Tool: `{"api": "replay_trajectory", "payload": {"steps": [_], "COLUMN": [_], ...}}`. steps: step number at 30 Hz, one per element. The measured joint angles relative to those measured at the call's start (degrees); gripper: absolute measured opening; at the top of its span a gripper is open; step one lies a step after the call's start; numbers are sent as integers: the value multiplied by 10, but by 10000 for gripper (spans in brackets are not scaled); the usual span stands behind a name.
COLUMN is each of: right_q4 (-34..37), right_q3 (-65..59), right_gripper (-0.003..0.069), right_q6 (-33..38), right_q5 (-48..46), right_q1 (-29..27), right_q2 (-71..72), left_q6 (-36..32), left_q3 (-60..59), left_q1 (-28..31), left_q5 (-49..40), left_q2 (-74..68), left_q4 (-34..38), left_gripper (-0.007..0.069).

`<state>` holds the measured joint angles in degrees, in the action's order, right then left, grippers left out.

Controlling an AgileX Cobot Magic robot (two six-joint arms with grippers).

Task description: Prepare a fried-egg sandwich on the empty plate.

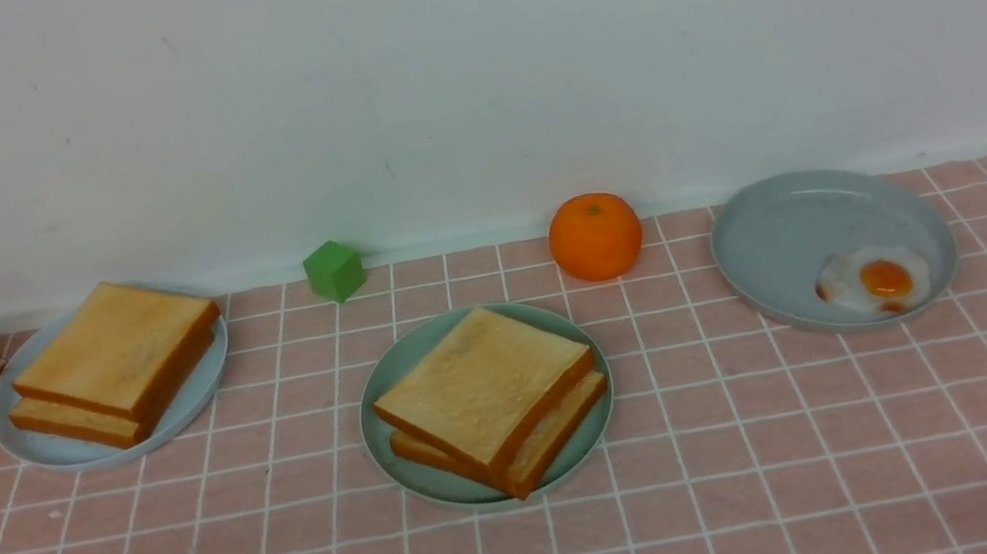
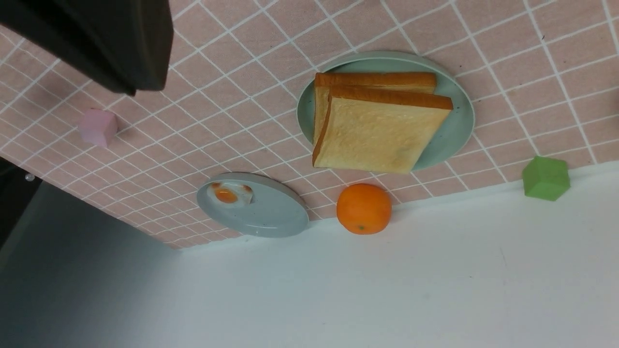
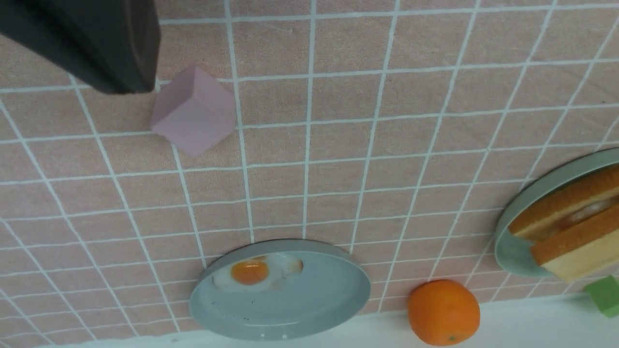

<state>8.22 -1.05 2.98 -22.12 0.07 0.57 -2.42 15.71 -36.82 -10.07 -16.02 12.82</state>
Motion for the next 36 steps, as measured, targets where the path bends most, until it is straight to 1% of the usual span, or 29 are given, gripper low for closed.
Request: {"api": "replay_trajectory", "payload": {"steps": [10, 13, 16, 17, 18, 19, 20, 21, 23, 24, 25, 26, 29, 33, 36], "right_q4": [0, 0, 0, 0, 0, 0, 0, 0, 0, 0, 0, 0, 0, 0, 0], "right_q3": [0, 0, 0, 0, 0, 0, 0, 0, 0, 0, 0, 0, 0, 0, 0], "right_gripper": [-4, -4, 0, 0, 1, 1, 3, 3, 2, 2, 2, 2, 3, 6, 7], "right_q6": [0, 0, 0, 0, 0, 0, 0, 0, 0, 1, 1, 1, 1, 1, 1], "right_q5": [0, 0, 0, 0, 0, 0, 0, 0, 0, -1, 0, 0, -1, -1, -1], "right_q1": [0, 0, 0, 0, 0, 0, 0, 0, 0, 0, 0, 0, 0, 0, 0], "right_q2": [0, 0, 0, 0, 0, 0, 0, 0, 0, 0, 0, 0, 0, 0, 0], "left_q6": [0, -1, 14, 24, 43, 50, 73, 79, 113, 122, 124, 136, 146, 149, 149], "left_q3": [-1, -5, -30, -38, -48, -53, -68, -72, -106, -120, -123, -152, -172, -174, -174], "left_q1": [0, 6, 80, 100, 134, 156, 207, 221, 305, 331, 336, 372, 395, 397, 398], "left_q5": [0, 9, 19, 16, 12, 9, -5, -10, -40, -49, -51, -75, -122, -125, -125], "left_q2": [0, 0, 19, 28, 49, 63, 96, 113, 158, 164, 165, 167, 167, 167, 167], "left_q4": [-1, -17, -66, -72, -81, -84, -90, -91, -94, -94, -94, -92, -86, -65, -62], "left_gripper": [7, 7, -13, -13, -13, -13, -13, -13, -13, -13, -13, -13, -13, -13, -13]}}
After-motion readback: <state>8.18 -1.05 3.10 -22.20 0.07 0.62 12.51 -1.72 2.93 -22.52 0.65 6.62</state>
